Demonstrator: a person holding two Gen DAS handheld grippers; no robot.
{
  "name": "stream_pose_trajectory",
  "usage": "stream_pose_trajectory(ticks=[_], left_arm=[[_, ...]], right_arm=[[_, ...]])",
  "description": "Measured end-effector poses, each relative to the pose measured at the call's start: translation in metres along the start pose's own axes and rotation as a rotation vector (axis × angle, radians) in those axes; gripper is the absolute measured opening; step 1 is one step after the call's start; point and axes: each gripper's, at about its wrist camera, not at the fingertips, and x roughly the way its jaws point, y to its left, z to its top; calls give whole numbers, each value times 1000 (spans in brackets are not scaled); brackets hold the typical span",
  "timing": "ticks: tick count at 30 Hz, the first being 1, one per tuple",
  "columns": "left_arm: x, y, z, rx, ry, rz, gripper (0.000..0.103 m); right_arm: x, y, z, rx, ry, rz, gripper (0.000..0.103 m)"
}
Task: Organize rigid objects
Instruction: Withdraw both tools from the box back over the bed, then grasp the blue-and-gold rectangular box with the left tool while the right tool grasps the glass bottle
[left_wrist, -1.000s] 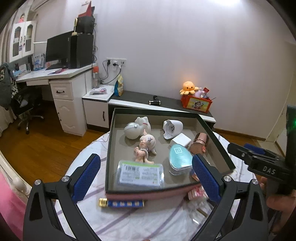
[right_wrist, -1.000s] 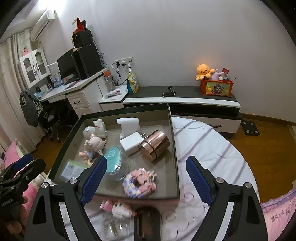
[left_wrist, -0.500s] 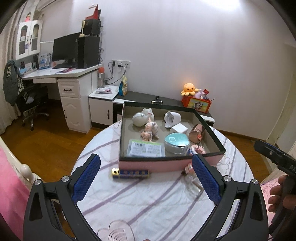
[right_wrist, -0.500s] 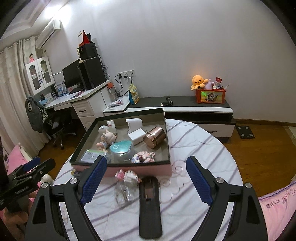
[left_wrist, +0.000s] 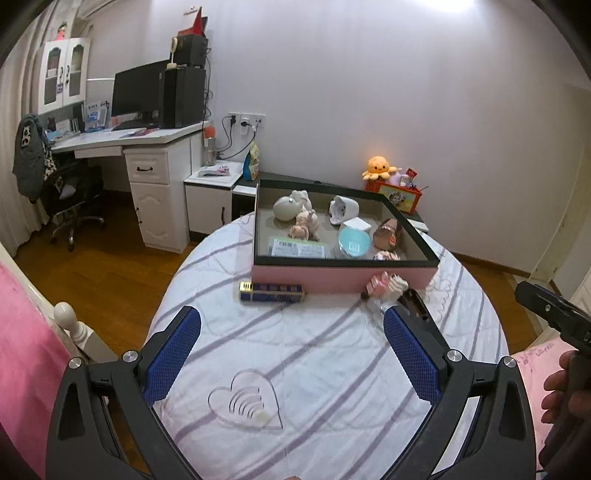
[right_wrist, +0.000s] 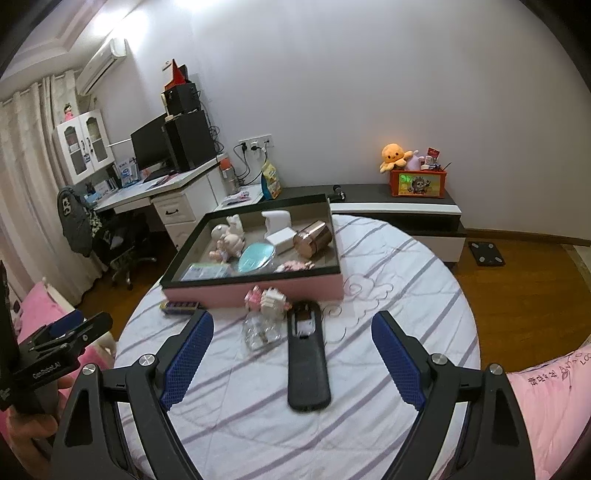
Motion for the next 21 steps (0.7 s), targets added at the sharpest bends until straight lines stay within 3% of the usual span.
stream_pose_trajectory(ticks=[21], left_arm=[[-16, -3, -13, -1, -2, -13, 101]], right_arm=[[-9, 13, -11, -29, 17, 10, 89]])
